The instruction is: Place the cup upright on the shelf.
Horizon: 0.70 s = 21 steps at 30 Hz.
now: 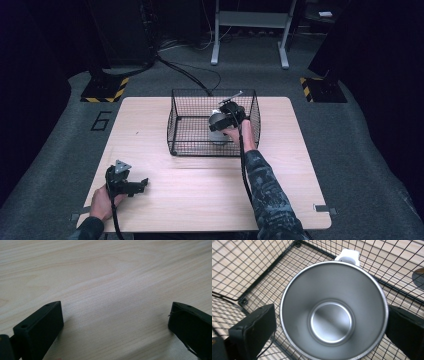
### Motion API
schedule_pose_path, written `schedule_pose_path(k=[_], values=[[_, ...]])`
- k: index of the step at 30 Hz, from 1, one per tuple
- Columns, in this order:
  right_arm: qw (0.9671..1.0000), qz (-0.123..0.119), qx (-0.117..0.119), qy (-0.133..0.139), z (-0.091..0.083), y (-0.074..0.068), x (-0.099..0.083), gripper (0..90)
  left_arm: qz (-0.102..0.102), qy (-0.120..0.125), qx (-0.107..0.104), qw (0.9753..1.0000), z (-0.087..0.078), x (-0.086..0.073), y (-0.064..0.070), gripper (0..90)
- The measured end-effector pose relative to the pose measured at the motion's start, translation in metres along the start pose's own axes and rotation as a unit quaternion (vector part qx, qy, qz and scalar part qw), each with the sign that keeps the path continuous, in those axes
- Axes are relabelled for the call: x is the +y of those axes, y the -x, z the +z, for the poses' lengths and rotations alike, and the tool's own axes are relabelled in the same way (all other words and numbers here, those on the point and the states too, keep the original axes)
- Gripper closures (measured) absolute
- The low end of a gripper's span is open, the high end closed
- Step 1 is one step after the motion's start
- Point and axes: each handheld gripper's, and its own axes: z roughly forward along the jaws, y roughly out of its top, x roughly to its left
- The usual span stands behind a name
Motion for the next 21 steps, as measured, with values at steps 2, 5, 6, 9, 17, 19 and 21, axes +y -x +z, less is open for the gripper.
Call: schedule_pose_path(k=[2, 5, 6, 9, 17, 19, 21], values=[[1.0, -0.002, 0.0, 0.004, -0.005, -0.001, 0.0, 0.0, 0.001, 0.001, 0.0, 1.0, 0.0, 0.0, 0.0, 0.0], [0.9998, -0.006, -0.008, 0.015, -0.016, -0.003, -0.002, 0.0, 0.001, 0.0, 0.0, 1.0, 0.0, 0.0, 0.0, 0.0], [0.9998, -0.007, -0.009, 0.016, -0.019, -0.003, -0.002, 0.0, 0.001, 0.0, 0.0, 1.0, 0.0, 0.0, 0.0, 0.0], [0.9994, -0.011, -0.01, 0.03, -0.032, -0.001, -0.005, 0.0, 0.001, 0.0, -0.001, 1.0, 0.0, 0.0, 0.0, 0.0], [0.9977, -0.024, -0.004, 0.063, -0.068, -0.006, -0.016, 0.0, 0.001, 0.0, 0.0, 1.0, 0.0, 0.0, 0.0, 0.0], [0.9973, -0.032, -0.004, 0.066, -0.073, -0.007, -0.019, 0.0, 0.001, 0.0, -0.001, 1.0, 0.0, 0.0, 0.0, 0.0], [0.9965, -0.036, -0.002, 0.075, -0.085, -0.013, -0.026, 0.0, 0.001, 0.0, -0.001, 1.0, 0.0, 0.0, 0.0, 0.0]])
